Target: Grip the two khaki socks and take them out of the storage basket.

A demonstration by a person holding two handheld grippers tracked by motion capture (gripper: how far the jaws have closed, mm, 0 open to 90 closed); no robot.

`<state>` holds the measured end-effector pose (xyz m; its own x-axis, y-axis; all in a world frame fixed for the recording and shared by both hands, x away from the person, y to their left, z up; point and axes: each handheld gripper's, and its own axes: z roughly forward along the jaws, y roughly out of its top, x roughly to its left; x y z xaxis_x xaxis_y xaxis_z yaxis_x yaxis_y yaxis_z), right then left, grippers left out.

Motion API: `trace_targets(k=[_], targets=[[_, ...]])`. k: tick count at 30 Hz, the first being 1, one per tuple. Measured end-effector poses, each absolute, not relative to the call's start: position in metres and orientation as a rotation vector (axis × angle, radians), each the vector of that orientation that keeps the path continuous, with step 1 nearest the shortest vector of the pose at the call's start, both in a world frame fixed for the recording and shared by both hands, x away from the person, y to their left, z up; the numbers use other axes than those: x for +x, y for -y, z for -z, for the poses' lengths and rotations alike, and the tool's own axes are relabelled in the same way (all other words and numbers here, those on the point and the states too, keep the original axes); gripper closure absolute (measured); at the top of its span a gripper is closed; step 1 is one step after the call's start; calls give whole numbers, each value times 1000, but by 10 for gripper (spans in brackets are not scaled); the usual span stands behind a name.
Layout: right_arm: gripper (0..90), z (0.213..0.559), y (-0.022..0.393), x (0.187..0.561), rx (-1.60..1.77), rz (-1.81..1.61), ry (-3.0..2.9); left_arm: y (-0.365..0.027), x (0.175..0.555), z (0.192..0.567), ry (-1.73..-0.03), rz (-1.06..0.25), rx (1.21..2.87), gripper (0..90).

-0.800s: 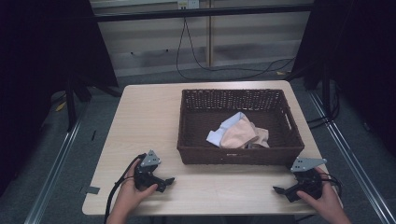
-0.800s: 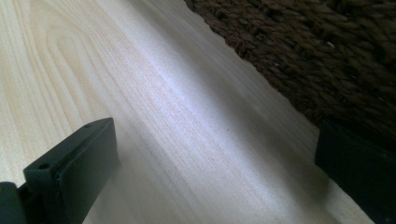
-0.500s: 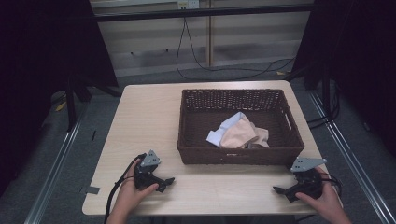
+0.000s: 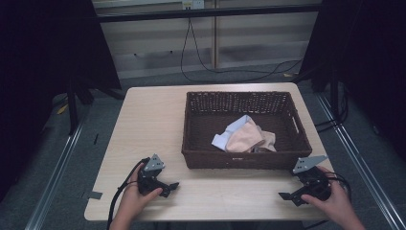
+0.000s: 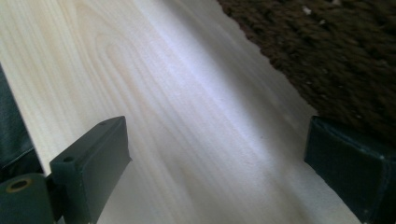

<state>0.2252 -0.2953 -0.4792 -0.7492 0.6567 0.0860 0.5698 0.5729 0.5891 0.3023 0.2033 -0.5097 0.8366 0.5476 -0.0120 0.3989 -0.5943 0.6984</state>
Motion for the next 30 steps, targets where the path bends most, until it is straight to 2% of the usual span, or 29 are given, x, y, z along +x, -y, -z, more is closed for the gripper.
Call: trace_targets(k=[16, 30], targets=[[44, 456, 260, 227, 1019, -721, -2803, -203, 302, 510, -687, -263, 2283, 0], [48, 410, 238, 243, 989, -627, -2848, -203, 302, 510, -688, -263, 2283, 0]])
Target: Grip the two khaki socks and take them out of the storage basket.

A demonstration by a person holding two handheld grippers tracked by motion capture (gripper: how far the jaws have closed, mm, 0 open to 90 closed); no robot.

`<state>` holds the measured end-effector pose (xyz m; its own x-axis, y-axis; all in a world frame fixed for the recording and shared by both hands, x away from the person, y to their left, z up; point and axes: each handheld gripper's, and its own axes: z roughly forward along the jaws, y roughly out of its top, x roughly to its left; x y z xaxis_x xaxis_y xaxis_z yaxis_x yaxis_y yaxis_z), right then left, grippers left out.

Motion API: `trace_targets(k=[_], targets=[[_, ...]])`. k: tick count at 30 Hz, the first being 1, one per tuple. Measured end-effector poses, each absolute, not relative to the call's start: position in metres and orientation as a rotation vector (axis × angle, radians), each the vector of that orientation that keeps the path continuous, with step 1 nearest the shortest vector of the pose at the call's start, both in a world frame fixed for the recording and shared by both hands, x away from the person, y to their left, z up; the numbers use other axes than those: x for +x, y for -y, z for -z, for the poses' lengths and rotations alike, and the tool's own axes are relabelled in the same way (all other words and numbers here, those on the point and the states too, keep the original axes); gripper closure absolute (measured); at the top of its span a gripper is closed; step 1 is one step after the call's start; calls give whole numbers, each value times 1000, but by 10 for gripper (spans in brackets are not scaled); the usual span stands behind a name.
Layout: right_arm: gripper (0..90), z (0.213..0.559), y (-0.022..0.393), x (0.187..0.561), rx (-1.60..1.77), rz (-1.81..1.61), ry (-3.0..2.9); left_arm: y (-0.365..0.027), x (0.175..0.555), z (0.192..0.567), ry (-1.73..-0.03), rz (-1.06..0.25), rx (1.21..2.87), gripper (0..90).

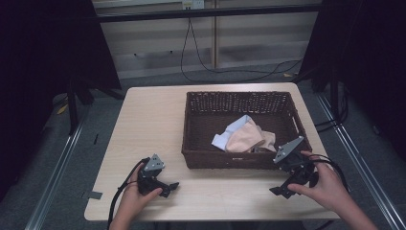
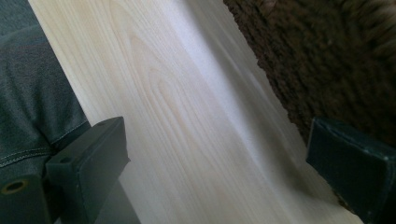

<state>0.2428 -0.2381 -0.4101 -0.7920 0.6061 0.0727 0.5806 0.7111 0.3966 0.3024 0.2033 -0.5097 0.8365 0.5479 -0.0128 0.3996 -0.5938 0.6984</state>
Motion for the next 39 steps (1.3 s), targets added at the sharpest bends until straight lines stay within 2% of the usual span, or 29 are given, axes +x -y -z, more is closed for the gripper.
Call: trace_targets(k=[23, 33, 39], targets=[[50, 345, 219, 265, 944, -541, -2899, -203, 302, 510, -687, -263, 2283, 0], [46, 326, 216, 295, 1000, -544, -2867, -203, 302, 510, -687, -264, 2283, 0], [45, 328, 213, 324, 1091, -525, -2809, -203, 302, 510, -687, -263, 2284, 0]])
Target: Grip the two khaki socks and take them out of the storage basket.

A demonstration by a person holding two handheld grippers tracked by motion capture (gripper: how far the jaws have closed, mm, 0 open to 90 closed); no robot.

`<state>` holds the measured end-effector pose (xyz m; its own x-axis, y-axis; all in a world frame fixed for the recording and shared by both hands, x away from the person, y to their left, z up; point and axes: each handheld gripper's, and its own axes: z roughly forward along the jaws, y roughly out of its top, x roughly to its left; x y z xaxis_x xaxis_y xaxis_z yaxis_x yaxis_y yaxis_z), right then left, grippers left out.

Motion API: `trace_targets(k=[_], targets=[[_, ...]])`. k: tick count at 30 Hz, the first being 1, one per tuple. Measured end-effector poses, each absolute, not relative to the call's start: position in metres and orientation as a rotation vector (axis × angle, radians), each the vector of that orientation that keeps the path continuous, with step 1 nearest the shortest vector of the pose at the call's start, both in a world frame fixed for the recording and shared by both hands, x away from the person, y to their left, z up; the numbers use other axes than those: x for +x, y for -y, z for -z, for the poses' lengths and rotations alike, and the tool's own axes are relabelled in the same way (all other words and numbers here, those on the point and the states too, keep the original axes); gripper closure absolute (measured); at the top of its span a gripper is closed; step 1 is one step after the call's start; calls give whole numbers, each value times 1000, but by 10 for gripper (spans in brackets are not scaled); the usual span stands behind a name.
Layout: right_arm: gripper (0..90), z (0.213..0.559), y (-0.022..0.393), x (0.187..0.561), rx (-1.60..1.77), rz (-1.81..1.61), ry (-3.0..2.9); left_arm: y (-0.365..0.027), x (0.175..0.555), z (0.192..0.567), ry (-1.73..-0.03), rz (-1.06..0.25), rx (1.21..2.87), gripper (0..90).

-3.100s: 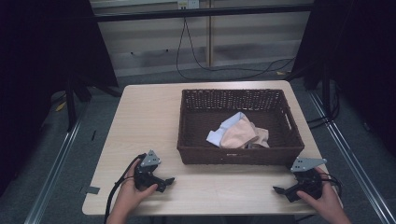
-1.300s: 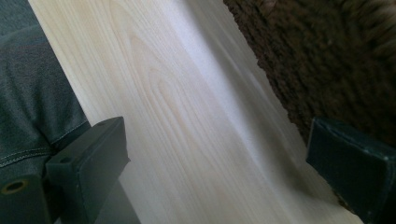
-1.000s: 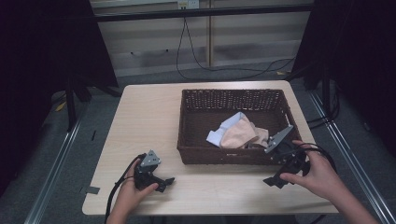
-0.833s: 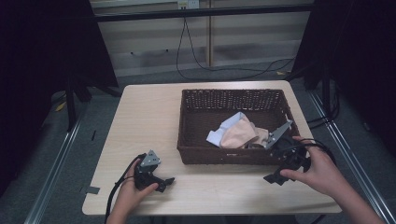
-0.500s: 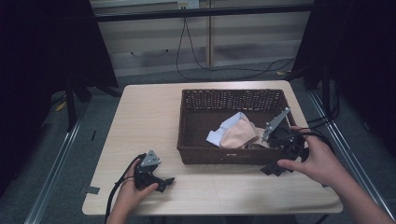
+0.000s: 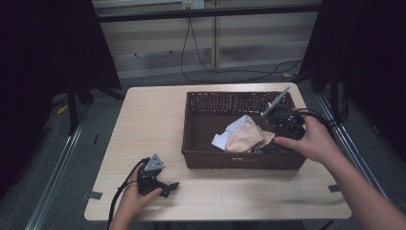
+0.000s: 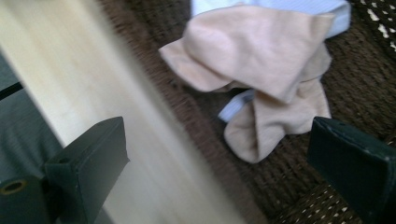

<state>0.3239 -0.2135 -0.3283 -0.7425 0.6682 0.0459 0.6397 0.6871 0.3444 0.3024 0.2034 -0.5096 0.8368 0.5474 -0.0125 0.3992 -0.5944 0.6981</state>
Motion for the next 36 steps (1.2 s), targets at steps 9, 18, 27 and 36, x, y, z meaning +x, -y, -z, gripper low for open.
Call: trace_targets(k=[9, 18, 27, 36], targets=[[97, 356, 207, 367, 1273, -459, -2697, -203, 302, 510, -689, -262, 2280, 0], [209, 380, 208, 392, 1349, -449, -2647, -203, 302, 510, -691, -262, 2279, 0], [253, 405, 204, 403, 1418, -380, -2676, -203, 302, 510, -691, -263, 2278, 0], [368, 421, 201, 416, 1529, -380, -2708, -203, 302, 510, -692, -262, 2277, 0]])
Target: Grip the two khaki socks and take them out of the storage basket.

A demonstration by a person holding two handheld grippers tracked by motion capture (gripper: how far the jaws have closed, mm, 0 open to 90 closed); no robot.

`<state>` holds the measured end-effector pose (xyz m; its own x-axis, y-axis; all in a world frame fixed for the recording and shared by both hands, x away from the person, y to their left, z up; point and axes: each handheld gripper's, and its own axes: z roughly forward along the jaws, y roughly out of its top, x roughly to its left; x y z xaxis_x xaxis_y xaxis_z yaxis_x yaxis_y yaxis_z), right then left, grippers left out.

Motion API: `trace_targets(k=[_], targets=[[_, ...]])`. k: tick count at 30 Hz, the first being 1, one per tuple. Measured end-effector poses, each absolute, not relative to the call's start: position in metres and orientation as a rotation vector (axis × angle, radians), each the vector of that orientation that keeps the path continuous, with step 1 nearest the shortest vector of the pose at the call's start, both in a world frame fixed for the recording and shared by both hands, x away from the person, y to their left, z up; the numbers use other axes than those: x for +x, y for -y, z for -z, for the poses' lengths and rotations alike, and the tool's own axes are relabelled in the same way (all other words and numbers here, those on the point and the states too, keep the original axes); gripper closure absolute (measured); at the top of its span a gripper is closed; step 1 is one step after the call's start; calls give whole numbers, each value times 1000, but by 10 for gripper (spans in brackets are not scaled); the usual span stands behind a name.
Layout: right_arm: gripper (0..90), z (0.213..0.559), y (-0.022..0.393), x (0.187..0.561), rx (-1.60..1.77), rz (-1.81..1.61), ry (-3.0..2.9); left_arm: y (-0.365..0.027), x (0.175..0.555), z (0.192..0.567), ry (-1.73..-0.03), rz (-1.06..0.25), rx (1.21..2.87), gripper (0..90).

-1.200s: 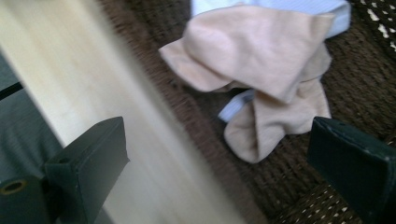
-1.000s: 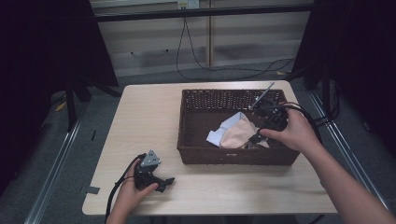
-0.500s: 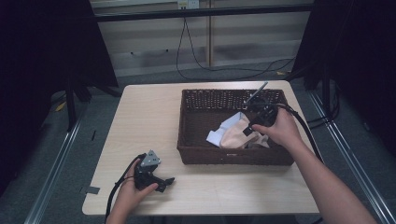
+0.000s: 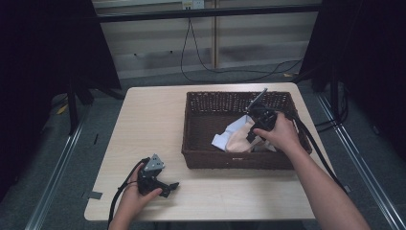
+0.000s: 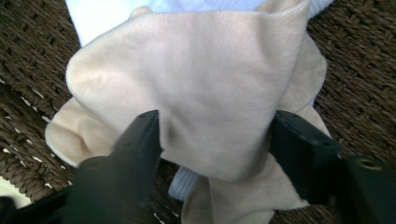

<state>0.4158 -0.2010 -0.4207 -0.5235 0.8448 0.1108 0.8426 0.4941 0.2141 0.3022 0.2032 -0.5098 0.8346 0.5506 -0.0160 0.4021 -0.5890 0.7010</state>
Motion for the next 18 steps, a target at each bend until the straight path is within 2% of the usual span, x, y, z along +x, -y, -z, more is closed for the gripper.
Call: trace_targets(k=[2, 3, 5, 9, 18], targets=[[622, 419, 203, 416, 1517, -423, -2722, -203, 302, 510, -692, -262, 2278, 0], [666, 418, 203, 416, 1525, -445, -2729, -203, 302, 510, -692, -262, 2277, 0], [845, 415, 203, 416, 1503, -480, -2765, -203, 302, 510, -692, -262, 2277, 0], [868, 406, 204, 414, 1476, -474, -2784, -203, 302, 510, -691, -263, 2278, 0], [869, 356, 229, 396, 1471, -590, -2754, -203, 302, 510, -698, -259, 2270, 0]])
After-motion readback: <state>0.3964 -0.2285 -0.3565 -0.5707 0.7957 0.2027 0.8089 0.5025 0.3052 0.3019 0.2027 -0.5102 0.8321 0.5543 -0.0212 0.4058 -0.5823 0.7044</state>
